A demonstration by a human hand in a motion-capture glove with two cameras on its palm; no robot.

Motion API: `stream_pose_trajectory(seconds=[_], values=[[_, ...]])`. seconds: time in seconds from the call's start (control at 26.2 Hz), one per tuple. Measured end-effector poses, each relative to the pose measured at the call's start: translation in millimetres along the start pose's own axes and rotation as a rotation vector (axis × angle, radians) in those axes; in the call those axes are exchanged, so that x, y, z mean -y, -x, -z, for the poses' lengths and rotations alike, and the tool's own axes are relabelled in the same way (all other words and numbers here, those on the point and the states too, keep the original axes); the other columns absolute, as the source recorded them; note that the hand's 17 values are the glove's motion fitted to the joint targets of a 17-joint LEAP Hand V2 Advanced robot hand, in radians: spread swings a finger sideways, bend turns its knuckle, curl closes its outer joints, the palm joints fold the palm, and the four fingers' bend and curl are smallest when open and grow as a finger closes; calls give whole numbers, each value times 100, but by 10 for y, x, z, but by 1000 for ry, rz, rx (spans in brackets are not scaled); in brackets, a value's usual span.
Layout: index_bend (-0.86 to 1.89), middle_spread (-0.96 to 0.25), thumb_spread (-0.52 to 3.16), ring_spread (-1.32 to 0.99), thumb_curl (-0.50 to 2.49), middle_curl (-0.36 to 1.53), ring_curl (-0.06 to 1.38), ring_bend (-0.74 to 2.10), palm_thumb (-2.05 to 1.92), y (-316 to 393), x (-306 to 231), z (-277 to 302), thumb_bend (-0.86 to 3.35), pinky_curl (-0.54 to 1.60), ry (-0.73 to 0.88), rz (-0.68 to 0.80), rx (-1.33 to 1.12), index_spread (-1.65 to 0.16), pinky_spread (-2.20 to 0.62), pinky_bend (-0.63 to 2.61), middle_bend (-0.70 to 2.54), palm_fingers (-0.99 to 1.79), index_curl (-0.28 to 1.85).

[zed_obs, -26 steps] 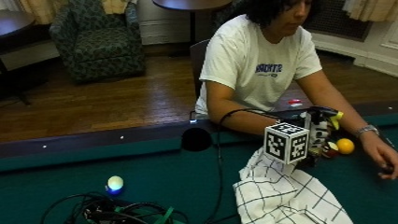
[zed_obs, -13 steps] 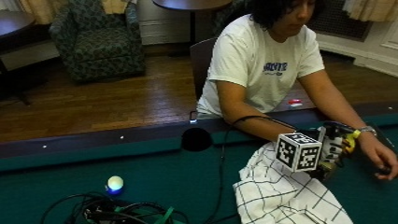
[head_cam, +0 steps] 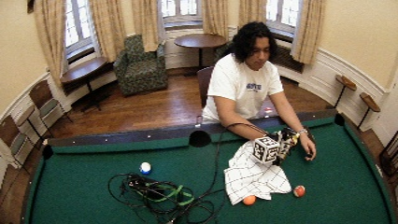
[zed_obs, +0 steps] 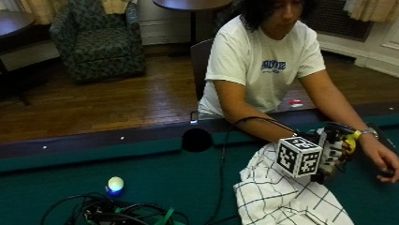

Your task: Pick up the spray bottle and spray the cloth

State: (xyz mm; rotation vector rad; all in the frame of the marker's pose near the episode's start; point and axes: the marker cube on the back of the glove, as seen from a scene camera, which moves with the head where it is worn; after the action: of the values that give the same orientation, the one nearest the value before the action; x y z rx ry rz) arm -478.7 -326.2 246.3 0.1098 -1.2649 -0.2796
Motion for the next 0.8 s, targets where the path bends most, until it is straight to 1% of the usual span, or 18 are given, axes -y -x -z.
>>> stream_pose_trajectory(seconds=[0.04, 0.15, 0.34, 0.42, 0.57, 0.65, 0.8], values=[[24, -19, 43, -21, 89, 61, 52, 82, 94, -10, -7, 1, -3, 45, 6, -7, 4, -28, -28, 54, 66, 134, 71], [27, -19, 47, -20, 89, 62, 52, 86, 92, -35, -25, 1, -4, 40, 29, -25, 20, -29, -21, 34, 72, 125, 72], [23, -19, 54, -19, 87, 62, 52, 87, 90, -78, -67, 18, -3, 36, 95, -52, -5, -29, -14, 21, 74, 122, 71], [22, -18, 57, -19, 85, 62, 50, 83, 88, -116, -107, 40, -4, 33, 119, -66, -36, -29, -9, 15, 76, 117, 70], [16, -17, 69, -18, 80, 58, 47, 74, 81, -218, -211, 178, -6, 31, 135, -89, -95, -30, -2, 14, 70, 106, 66], [16, -18, 79, -17, 76, 55, 45, 64, 73, -261, -266, 285, -8, 32, 139, -81, -156, -31, 1, 19, 61, 94, 64], [10, -16, 88, -16, 66, 50, 43, 56, 58, -285, -386, 495, -10, 35, 178, -44, -291, -33, 7, 26, 46, 75, 59]])
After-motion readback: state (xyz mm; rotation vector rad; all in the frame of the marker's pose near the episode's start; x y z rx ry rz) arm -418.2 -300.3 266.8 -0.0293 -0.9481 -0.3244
